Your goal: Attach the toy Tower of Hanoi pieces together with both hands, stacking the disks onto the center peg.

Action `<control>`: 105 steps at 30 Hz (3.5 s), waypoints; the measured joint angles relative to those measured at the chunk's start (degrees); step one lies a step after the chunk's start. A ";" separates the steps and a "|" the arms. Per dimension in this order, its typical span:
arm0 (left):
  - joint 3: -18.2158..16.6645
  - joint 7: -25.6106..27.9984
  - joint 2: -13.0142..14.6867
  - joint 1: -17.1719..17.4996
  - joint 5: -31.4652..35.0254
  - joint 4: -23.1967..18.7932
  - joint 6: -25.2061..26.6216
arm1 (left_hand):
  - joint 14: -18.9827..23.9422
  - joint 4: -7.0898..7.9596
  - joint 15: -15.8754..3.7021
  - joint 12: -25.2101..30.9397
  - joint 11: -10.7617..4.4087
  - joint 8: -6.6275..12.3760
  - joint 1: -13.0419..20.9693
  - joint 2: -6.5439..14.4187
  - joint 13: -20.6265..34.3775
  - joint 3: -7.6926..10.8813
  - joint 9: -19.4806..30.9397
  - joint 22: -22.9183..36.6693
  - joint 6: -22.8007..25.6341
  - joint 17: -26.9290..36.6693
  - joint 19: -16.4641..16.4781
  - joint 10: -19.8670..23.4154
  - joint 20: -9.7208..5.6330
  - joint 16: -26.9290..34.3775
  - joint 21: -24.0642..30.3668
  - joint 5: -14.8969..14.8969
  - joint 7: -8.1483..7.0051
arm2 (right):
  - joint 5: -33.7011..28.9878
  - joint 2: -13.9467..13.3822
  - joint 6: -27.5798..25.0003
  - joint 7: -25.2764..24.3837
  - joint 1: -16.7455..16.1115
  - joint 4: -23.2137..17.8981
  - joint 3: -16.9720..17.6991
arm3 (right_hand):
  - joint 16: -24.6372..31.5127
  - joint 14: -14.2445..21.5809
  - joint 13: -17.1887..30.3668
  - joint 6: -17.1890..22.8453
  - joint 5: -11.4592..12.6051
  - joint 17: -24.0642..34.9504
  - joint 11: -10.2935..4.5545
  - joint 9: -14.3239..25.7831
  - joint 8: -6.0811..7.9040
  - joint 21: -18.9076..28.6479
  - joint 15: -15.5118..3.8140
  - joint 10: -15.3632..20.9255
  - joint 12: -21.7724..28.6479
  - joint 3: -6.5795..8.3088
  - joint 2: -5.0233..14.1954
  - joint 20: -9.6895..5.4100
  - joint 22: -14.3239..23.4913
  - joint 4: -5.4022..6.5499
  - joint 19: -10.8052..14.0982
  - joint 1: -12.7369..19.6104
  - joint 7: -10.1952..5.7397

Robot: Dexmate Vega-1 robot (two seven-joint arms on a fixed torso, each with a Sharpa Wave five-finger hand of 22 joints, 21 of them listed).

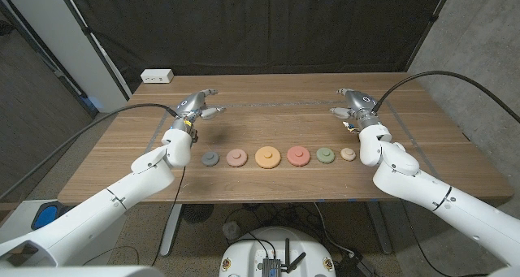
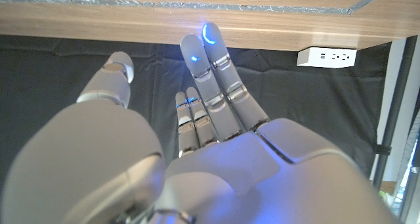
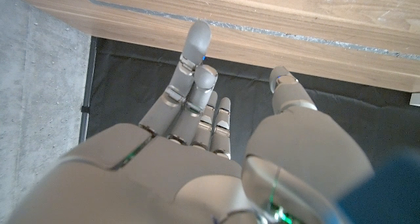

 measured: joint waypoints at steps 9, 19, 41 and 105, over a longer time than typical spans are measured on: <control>1.69 -5.62 1.29 -2.25 1.12 -1.61 4.11 | 0.00 -0.08 0.00 0.00 0.00 0.00 0.00 0.00 0.17 -0.40 0.00 0.00 0.00 -0.27 0.00 0.00 0.00 0.54 0.44 0.00 0.00 | 0.45 -1.43 -2.07 4.54 2.58 -0.92 -1.70 | 0.46 0.00 0.38 -0.45 0.00 0.53 0.36 -0.01 -0.29 0.44 0.00 -0.36 0.00 0.00 0.00 0.02 -0.16 0.00 -0.40 0.00 0.40; 3.09 -9.22 2.14 -4.04 1.74 -2.69 6.83 | 0.01 -0.01 0.00 0.00 0.26 0.00 0.31 0.31 0.29 -0.80 0.00 -0.26 0.39 -0.53 0.01 0.26 0.01 0.96 0.77 0.22 0.23 | 1.19 -2.32 -3.01 7.73 4.35 -1.09 -2.84 | 0.46 0.00 0.89 -0.96 0.39 0.63 0.42 -0.01 -0.29 1.30 0.00 -0.42 0.00 -0.47 -0.09 0.22 -0.47 0.01 -1.01 0.68 0.52; 4.06 -12.56 2.94 -5.19 0.89 -3.53 9.04 | 0.01 -0.09 0.00 -0.38 0.55 -0.44 0.75 0.75 0.70 -1.35 -0.01 -0.53 0.28 -1.06 -0.11 0.55 -0.11 1.39 1.21 0.22 0.34 | 1.67 -3.15 -3.28 10.39 6.64 -0.34 -4.58 | 0.45 0.01 1.85 -0.41 0.84 0.78 -0.21 0.27 -0.29 3.15 0.00 0.20 0.00 -1.27 0.37 0.43 -1.50 0.32 -1.21 1.14 0.40; 4.13 -10.32 2.25 -4.46 -0.83 -2.75 7.76 | 0.23 0.00 -0.21 -0.60 -0.17 -0.44 1.89 1.89 1.50 -2.85 -0.02 -1.33 0.94 -1.86 -0.09 1.67 -0.09 4.06 3.77 0.66 0.30 | 6.55 -11.36 -2.49 4.63 -7.27 -10.00 2.57 | 1.31 1.88 2.73 0.19 1.44 2.37 -0.41 0.25 -0.28 7.81 -0.61 1.42 -0.73 -2.05 0.36 0.44 -3.74 0.01 -2.03 3.09 -0.20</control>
